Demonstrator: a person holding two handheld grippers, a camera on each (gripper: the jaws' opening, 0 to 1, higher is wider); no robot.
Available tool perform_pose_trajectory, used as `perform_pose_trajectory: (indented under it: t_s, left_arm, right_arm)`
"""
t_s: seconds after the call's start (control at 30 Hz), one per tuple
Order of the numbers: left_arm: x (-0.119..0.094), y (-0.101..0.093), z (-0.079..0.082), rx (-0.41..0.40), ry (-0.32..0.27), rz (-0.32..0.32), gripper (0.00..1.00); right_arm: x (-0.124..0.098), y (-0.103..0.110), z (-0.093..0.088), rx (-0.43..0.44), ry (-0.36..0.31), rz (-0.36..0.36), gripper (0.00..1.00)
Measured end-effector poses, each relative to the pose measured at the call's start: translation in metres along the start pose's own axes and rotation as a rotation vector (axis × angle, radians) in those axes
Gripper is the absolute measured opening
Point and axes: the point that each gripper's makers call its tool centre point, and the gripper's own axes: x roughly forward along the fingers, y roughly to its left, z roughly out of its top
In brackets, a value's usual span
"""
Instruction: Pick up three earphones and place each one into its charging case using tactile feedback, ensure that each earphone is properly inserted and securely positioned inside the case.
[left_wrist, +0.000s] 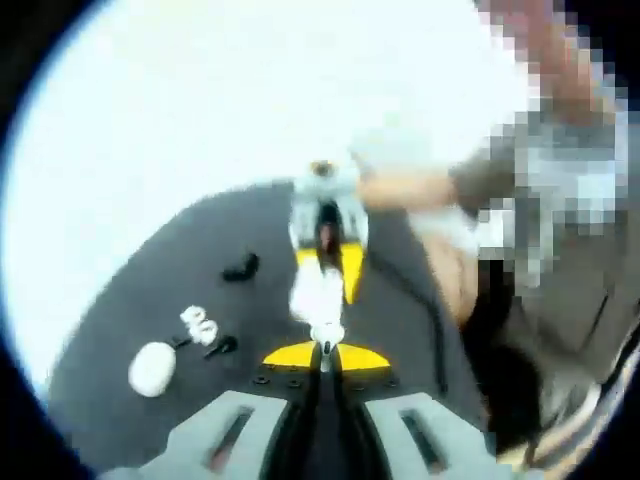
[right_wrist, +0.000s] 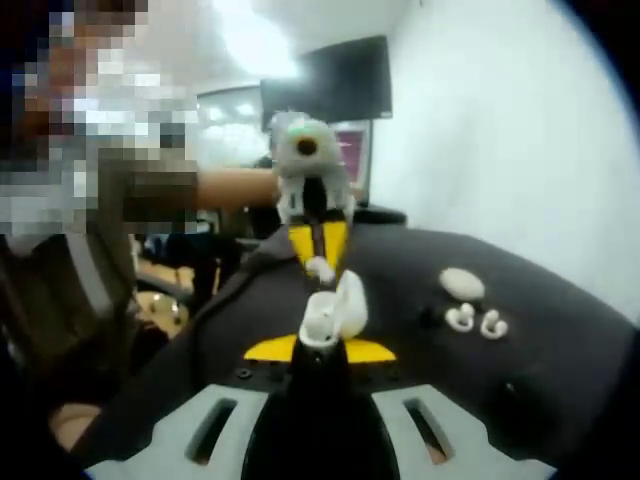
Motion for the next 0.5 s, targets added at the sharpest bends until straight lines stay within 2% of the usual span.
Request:
perform_pose_trajectory:
  t_s: [0.03, 0.1, 0.2, 0.27, 0.33, 0.43, 0.5]
  left_arm:
    - [0.002, 0.001, 0.006, -0.047, -0.06, -0.013, 0.04]
    - [0.01, -0.003, 0.009, -0.089, -0.111, -0.043, 0.04]
    - [0.024, -0.003, 0.006, -0.059, -0.102, -0.052, 0.04]
    - [0.031, -0.006, 0.011, -0.07, -0.123, -0.079, 0.04]
    - [0.037, -0.008, 0.012, -0.072, -0.118, -0.103, 0.04]
    - [0.041, -0.007, 0.008, -0.044, -0.085, -0.11, 0.04]
    - [0.041, -0.005, 0.002, -0.02, -0.038, -0.106, 0.04]
  right_arm:
    - [0.0, 0.0, 0.0, 0.0, 0.0, 0.0, 0.17]
    - [0.0, 0.0, 0.0, 0.001, 0.001, -0.001, 0.17]
    - [0.0, 0.0, 0.0, 0.006, 0.001, -0.001, 0.17]
    - [0.0, 0.0, 0.0, 0.013, 0.002, -0.001, 0.17]
    - [-0.001, 0.001, 0.0, 0.017, 0.002, 0.0, 0.17]
    - [-0.001, 0.001, -0.001, 0.015, 0.002, 0.0, 0.17]
    - [-0.001, 0.001, -0.001, 0.015, 0.004, -0.001, 0.17]
